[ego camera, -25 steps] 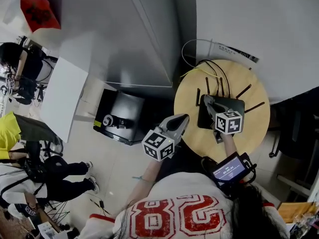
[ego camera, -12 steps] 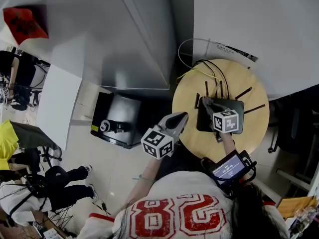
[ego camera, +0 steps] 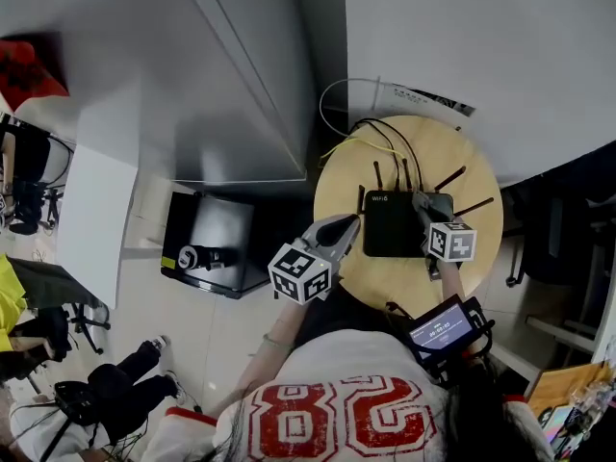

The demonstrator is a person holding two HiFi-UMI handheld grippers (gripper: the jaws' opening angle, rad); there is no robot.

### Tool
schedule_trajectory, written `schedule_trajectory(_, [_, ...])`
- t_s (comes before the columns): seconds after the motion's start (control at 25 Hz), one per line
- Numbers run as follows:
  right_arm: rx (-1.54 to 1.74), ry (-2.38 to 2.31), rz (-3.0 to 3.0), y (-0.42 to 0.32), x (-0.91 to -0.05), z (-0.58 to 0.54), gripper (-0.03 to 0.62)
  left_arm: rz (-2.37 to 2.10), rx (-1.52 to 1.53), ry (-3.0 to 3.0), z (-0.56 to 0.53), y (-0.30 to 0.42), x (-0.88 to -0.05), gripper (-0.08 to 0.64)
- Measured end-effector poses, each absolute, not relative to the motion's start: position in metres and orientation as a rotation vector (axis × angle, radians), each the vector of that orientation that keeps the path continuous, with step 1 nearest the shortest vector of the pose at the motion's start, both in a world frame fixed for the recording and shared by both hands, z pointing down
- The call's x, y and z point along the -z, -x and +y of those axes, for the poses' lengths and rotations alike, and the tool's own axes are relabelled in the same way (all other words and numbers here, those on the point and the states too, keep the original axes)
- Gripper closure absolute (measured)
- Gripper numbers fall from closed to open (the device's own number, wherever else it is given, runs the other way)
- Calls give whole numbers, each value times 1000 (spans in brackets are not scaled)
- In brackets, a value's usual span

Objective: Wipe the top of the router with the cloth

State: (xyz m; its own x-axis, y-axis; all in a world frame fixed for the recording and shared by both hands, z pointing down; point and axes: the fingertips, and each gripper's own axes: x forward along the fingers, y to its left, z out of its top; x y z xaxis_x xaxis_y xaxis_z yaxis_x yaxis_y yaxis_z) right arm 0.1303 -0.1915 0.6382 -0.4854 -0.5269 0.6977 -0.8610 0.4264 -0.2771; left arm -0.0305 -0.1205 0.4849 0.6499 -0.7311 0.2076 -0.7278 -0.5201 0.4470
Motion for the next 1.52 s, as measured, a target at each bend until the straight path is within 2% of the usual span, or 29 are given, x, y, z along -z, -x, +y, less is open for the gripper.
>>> schedule_trajectory(0.28, [-820,-1322,-2072,-192,-640,-197,554,-1130,0,-2384,-120,27,-483,558])
schedule_trajectory(0.52, [-837,-1361,-2042,-205,-646,-200,554,-1126,-7,-2386,-129,28,-485,558])
schedule_trajectory(0.64, [-839,-1342,-2079,-186,-637,-192,554,-1118,-15,-2391,-125,25,-483,558])
schedule_trajectory(0.92, [-831,-1002,-2296,-63,-621,-160,554,-1112,-21,-2399,-122,22,-483,558])
schedule_trajectory(1.08, [-836,-866,-2326,-20,-626,-138,554,-1143,-27,-2393,-113,23,-480,558])
schedule_trajectory(1.28, [-802,-801,-2301,-12,-636,-131,554,-1200,-18,-2364,-107,35,-480,558])
schedule_trajectory(1.52, [-837,-928,-2256,-50,-643,-144,554,-1223,-10,-2346,-111,43,-485,558])
